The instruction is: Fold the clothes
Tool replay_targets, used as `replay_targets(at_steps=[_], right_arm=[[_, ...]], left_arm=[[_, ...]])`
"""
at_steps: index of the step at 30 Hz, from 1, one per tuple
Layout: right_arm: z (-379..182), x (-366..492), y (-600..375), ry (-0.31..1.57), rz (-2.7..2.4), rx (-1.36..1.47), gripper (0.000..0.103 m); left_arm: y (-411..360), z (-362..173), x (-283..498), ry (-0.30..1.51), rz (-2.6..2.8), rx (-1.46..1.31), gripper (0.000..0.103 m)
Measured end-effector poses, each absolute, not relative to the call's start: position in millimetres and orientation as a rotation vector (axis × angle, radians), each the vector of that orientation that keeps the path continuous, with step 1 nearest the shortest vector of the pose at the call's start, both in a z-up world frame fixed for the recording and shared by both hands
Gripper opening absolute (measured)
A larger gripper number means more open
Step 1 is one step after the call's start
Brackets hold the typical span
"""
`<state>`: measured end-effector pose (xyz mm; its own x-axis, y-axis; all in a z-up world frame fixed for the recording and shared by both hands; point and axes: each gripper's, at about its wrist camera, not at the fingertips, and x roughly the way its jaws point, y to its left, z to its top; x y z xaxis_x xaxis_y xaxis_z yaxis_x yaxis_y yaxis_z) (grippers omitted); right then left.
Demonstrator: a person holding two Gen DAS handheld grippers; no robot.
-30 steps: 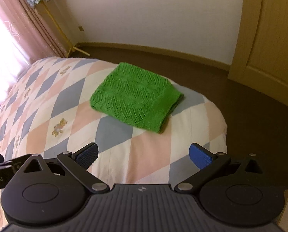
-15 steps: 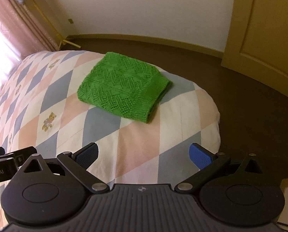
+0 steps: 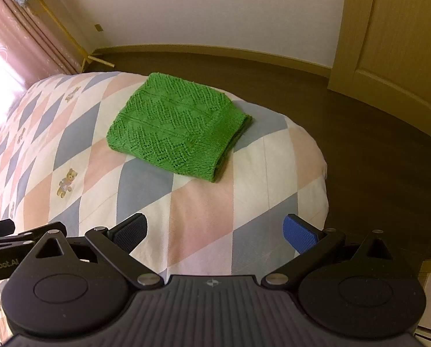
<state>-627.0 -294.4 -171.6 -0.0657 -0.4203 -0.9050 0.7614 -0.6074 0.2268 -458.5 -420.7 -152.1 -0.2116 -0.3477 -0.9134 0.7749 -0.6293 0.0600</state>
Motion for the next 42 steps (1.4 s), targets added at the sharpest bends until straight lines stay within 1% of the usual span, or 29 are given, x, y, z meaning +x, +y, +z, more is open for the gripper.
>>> replay_targets(at_steps=[9, 17, 26, 36, 42], right_arm=[[-176, -639, -300, 0.425, -1.783, 1.374, 0.103], [-178, -650, -299, 0.441, -1.746, 1.366, 0.103], [-168, -665, -299, 0.504, -1.641, 1.274, 0.103], [-153, -699, -280, 0.568, -1.539, 1.166, 0.103], [-148, -716, -263, 0.572, -1.504, 1.138, 0.103]], left_arm=[[-427, -155, -472, 0.557, -1.905, 1.297, 0.102], [-417, -151, -480, 0.566, -1.862, 1.280, 0.102], [-390, -135, -489, 0.600, -1.781, 1.188, 0.102], [-344, -125, -509, 0.646, -1.697, 1.101, 0.102], [-318, -117, -514, 0.648, -1.681, 1.049, 0.102]])
